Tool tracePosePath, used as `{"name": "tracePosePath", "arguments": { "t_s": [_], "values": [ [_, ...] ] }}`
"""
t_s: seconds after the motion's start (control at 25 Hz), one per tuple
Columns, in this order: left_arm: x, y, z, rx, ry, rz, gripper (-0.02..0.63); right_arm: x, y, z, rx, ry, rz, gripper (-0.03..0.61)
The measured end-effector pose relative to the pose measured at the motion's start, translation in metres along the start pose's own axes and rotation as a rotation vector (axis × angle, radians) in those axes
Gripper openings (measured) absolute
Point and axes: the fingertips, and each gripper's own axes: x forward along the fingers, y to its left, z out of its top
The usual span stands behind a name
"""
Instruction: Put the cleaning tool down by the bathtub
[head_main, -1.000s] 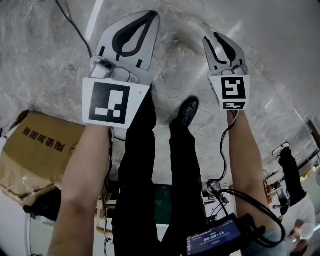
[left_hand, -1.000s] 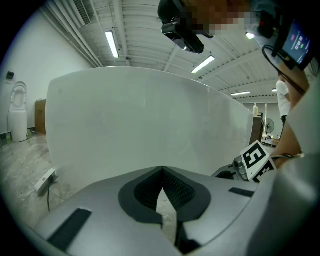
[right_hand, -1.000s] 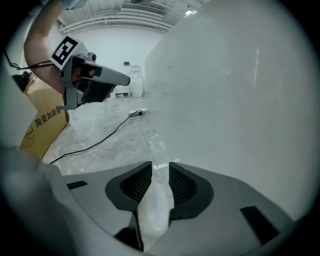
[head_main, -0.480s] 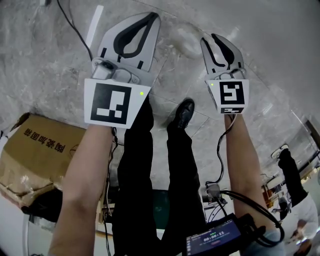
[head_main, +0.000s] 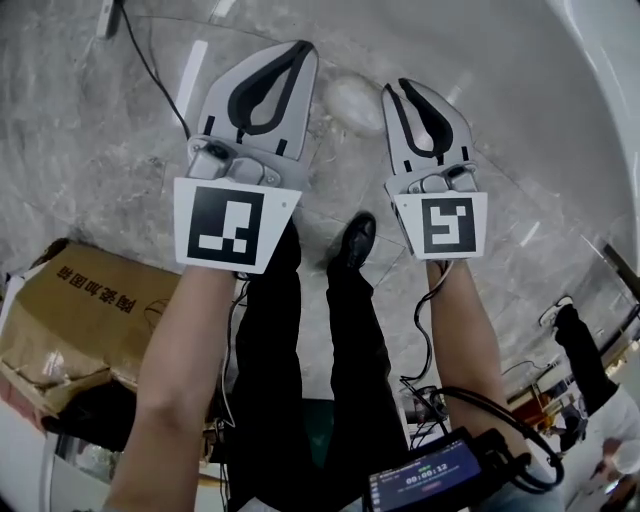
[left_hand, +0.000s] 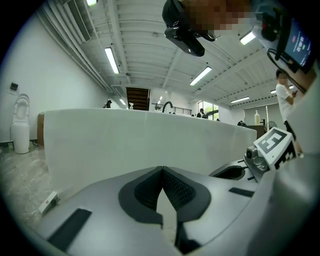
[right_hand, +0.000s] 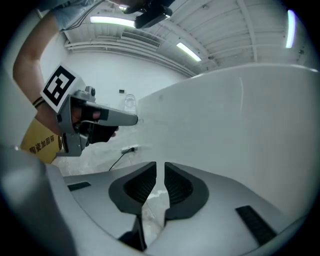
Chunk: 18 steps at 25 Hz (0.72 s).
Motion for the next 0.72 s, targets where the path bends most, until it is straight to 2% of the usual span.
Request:
{"name": "tracePosePath", "arguments": {
  "t_s": [0.2,0.4,0.56,0.72],
  "values": [
    [-0.004,-0.01,0.047,0.0,-0.038,0.022,0.014,-0.019,-0.012,0.073,0.03,-0.106,-0.042,0.018],
    [-0.007,-0.016,0.1,0.016,-0.07,0.049,0.015,-0.037,-0.024,0.137,0.05,-0.177,-0.062,0.015],
    [-0.016,-0.023,0.143,0.022,-0.11,0.072,0.015,-0.059,-0.03,0.175,0.058,-0.218,-0.086,0.014],
    [-0.022,-0.032,0.176,0.07,-0.127,0.068,0.015,-0.074,-0.033,0.206,0.059,-0.245,-0.102,0.014]
  ]
}}
